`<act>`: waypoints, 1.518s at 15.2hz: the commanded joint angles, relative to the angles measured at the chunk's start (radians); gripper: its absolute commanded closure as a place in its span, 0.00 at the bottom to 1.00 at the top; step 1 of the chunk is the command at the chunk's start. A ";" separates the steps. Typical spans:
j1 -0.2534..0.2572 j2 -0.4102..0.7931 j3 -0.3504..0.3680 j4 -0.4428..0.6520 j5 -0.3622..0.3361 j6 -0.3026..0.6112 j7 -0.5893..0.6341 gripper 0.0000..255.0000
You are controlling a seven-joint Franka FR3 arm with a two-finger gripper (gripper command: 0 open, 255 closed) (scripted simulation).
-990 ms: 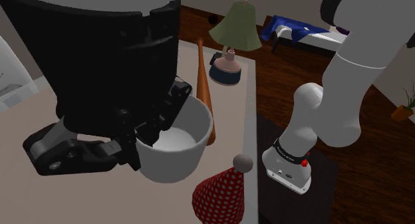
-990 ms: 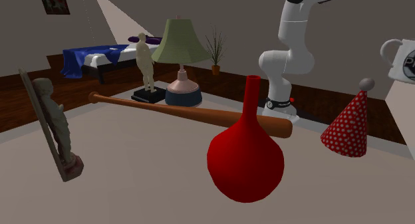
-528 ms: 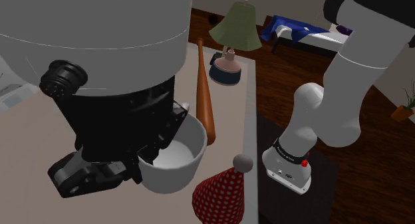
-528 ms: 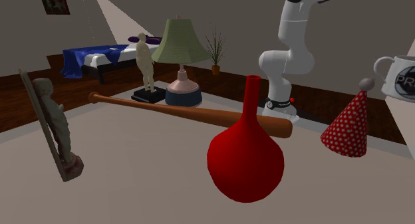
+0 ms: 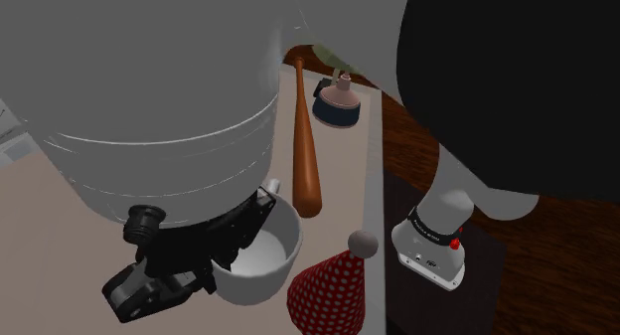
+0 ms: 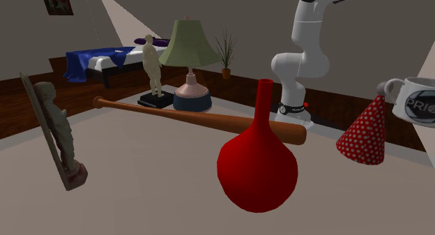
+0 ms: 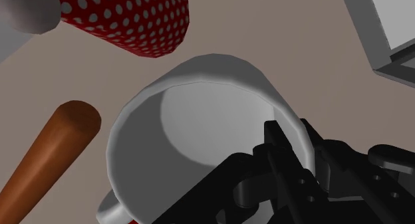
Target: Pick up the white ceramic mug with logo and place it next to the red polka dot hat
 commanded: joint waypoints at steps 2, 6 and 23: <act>-0.001 0.000 -0.001 -0.040 -0.001 0.041 0.002 1.00; -0.002 0.004 -0.002 -0.090 -0.004 0.093 0.007 1.00; 0.003 0.065 -0.009 -0.253 -0.049 0.306 0.046 1.00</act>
